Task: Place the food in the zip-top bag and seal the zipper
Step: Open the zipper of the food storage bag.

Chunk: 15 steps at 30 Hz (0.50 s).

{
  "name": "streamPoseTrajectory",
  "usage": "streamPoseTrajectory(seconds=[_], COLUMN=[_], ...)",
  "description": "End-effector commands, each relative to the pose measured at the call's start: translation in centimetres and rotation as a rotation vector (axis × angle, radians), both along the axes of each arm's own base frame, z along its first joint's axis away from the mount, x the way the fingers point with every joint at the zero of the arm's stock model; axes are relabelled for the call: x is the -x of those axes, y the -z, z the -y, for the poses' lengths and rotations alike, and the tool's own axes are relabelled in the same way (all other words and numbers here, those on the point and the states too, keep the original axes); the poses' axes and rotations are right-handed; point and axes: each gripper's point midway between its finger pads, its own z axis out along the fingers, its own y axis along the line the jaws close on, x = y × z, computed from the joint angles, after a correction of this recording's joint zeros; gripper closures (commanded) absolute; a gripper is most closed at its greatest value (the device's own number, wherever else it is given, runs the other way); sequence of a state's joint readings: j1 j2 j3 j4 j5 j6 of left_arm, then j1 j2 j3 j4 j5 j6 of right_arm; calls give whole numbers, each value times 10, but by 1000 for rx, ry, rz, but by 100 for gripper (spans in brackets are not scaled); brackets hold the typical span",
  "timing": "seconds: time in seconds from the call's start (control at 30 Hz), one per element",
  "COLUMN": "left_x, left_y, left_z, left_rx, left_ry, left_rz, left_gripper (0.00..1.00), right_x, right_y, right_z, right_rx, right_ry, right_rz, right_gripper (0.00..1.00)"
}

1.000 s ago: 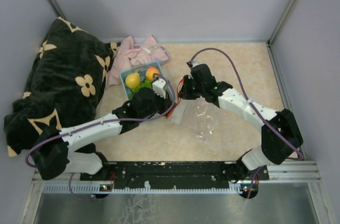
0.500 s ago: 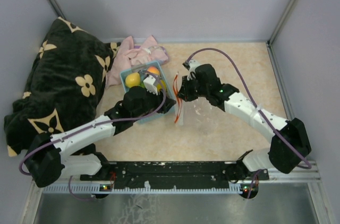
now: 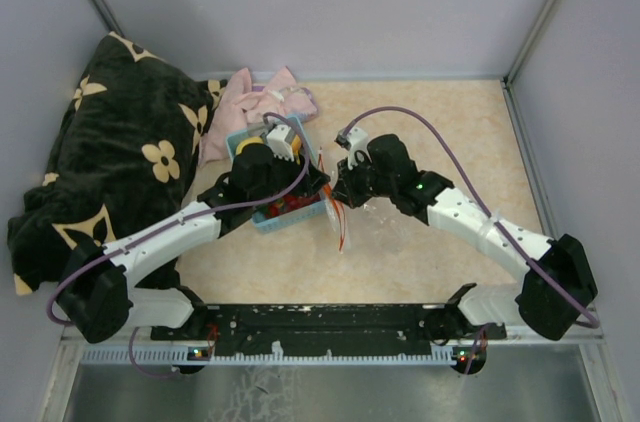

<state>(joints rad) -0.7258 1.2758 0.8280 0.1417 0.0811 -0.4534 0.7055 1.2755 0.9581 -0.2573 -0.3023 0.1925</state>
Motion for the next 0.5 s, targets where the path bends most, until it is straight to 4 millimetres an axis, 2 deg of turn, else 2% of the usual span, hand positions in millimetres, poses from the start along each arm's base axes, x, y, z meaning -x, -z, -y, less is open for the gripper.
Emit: streamPoseTrajectory(seconds=[0.0, 0.17, 0.3, 0.47], left_x=[0, 1, 1, 1], left_y=[8, 16, 20, 24], left_z=[-1, -9, -13, -15], left_rx=[-15, -29, -42, -48], left_ry=[-4, -35, -40, -42], left_rz=[-34, -39, -47, -58], left_gripper=[44, 46, 51, 52], right_x=[0, 0, 1, 2], right_y=[-25, -24, -24, -24], right_z=[-4, -3, -2, -3], right_rx=[-61, -62, -63, -72], right_ry=[-18, -16, -14, -22], right_rz=[94, 99, 99, 99], right_gripper=[100, 100, 100, 100])
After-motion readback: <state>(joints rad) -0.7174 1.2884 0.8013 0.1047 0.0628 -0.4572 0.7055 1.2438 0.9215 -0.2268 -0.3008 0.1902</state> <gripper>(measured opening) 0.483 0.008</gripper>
